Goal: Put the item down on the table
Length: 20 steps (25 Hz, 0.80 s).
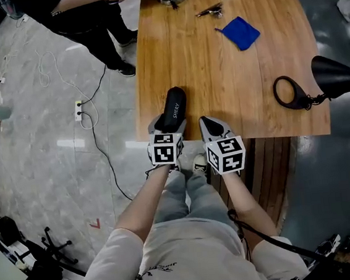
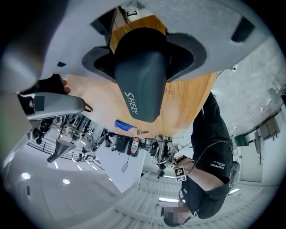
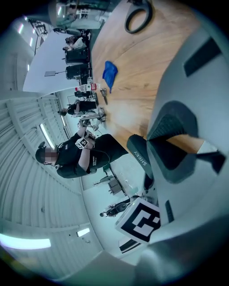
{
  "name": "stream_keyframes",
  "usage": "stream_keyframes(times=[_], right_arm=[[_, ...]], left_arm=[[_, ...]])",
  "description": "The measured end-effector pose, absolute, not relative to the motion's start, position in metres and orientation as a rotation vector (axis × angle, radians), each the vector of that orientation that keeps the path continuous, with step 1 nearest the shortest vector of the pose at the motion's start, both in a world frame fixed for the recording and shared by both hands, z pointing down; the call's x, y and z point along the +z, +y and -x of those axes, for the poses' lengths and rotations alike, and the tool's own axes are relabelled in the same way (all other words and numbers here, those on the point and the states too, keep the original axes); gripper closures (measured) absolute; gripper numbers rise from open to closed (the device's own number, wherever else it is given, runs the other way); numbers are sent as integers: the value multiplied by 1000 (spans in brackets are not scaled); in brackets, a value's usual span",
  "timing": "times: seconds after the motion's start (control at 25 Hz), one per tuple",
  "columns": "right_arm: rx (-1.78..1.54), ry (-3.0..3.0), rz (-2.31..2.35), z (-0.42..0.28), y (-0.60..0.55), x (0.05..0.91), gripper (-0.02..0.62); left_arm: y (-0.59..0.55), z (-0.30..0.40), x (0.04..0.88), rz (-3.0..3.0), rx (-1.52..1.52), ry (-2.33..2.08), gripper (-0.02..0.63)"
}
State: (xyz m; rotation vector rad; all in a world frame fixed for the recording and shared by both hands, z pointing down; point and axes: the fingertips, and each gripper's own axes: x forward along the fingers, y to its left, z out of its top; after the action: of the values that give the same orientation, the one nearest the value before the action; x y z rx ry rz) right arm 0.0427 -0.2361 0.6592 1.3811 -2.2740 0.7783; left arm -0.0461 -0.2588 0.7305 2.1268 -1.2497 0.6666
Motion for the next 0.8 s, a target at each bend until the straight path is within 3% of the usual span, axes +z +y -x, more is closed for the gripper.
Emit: stream_keyframes(times=[0.8], right_arm=[[843,-2257,-1372,-44,-247,684,592]], left_arm=[[-268,38,783,-2091,764,-1226,265]])
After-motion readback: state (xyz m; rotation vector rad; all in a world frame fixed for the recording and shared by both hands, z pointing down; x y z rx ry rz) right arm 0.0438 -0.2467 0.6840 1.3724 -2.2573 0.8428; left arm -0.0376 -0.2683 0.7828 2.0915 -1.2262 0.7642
